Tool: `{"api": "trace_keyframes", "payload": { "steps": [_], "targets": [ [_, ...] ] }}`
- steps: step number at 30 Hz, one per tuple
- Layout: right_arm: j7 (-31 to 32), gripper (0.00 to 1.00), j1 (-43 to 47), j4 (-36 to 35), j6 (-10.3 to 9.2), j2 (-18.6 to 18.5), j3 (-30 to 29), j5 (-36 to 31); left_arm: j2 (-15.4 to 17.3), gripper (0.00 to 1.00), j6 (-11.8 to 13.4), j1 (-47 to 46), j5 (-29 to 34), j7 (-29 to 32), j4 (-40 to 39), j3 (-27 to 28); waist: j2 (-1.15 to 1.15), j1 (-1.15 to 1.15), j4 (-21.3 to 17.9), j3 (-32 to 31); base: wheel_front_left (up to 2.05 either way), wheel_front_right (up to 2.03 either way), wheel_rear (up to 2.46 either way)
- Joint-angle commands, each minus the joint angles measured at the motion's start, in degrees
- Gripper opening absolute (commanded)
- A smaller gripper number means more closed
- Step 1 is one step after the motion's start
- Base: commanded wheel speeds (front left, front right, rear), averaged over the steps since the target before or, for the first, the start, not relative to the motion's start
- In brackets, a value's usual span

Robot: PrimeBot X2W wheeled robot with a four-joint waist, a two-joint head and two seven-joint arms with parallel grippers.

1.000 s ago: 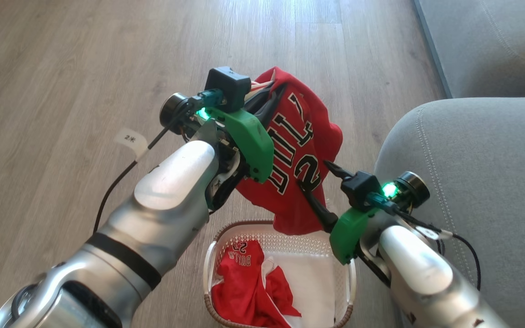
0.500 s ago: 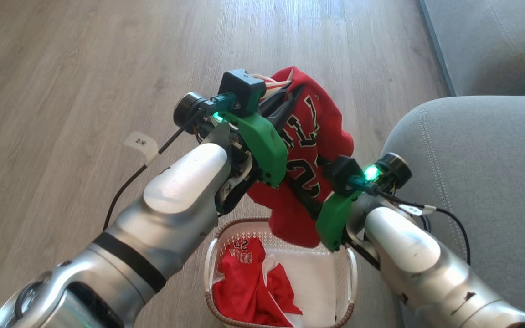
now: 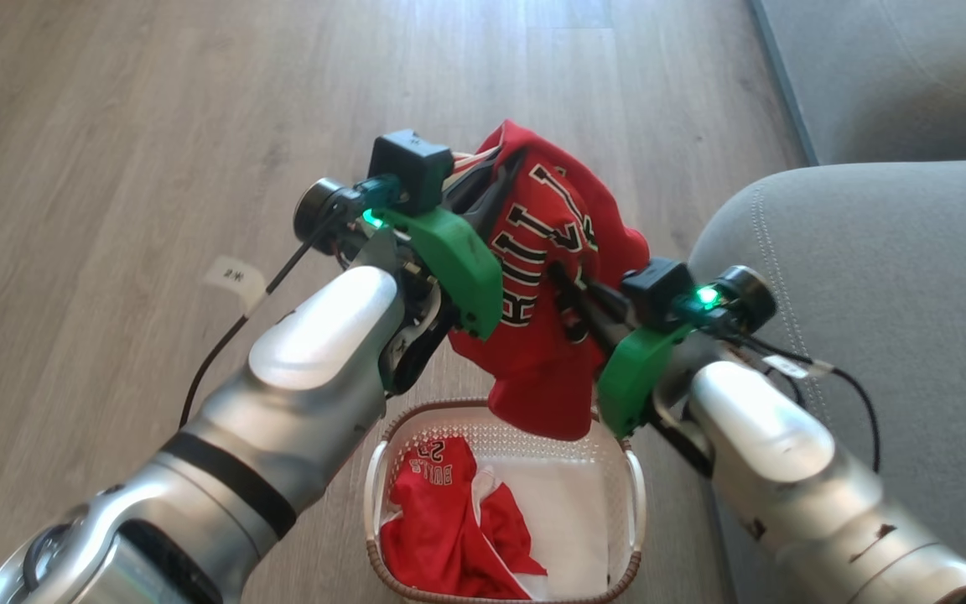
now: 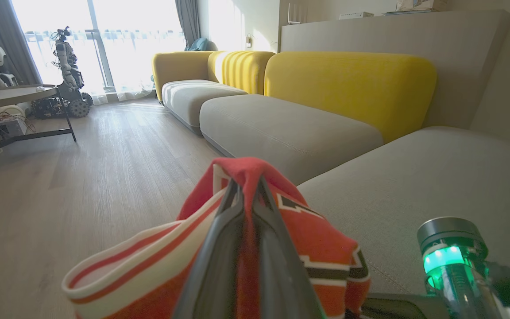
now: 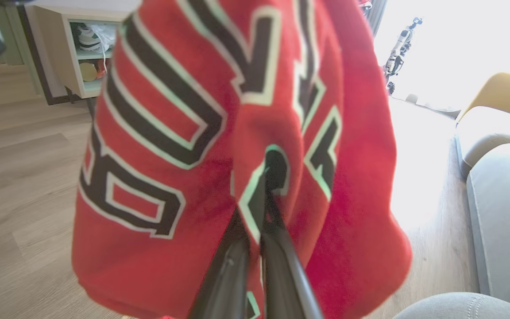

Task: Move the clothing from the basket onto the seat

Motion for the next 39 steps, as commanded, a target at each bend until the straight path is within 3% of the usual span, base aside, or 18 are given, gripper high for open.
{"api": "trace_keyframes", "payload": {
  "steps": [1,2,17,26,39],
  "targets": [
    [-0.38,0.0,-2.89,-1.81,-0.02,-0.12,-1.11,0.46,1.5,0.84,0.14,-2.0,-0.35,-1.14,-0.7,2.26,0.0,0.0,-0.67,0.1,0.0,0.0,0.0],
    [-0.38,0.0,-3.05,-1.86,-0.02,-0.41,-1.69,0.42,1.55,1.0,-0.01,-1.6,-0.51,-1.36,-0.39,2.25,0.0,0.0,-0.96,0.14,0.0,0.0,0.0],
    [-0.38,0.0,-4.29,-3.57,-0.02,-6.08,-9.29,-2.65,1.14,1.0,-2.7,4.02,-2.09,-6.81,2.16,1.51,0.0,0.0,-7.3,0.71,0.0,0.0,0.0],
    [-0.38,0.0,-4.29,-4.25,-0.02,-9.42,-12.02,-3.49,0.71,1.0,-3.16,8.62,-0.9,-9.69,0.66,0.04,0.0,0.0,-15.15,1.28,0.0,0.0,0.0],
    [-0.38,0.0,-5.54,-5.27,-0.02,-11.07,-12.31,-3.26,0.4,1.0,-1.93,13.79,2.69,-10.42,-4.43,0.53,0.0,0.0,-26.01,2.71,0.0,0.0,0.0]
  ]
}}
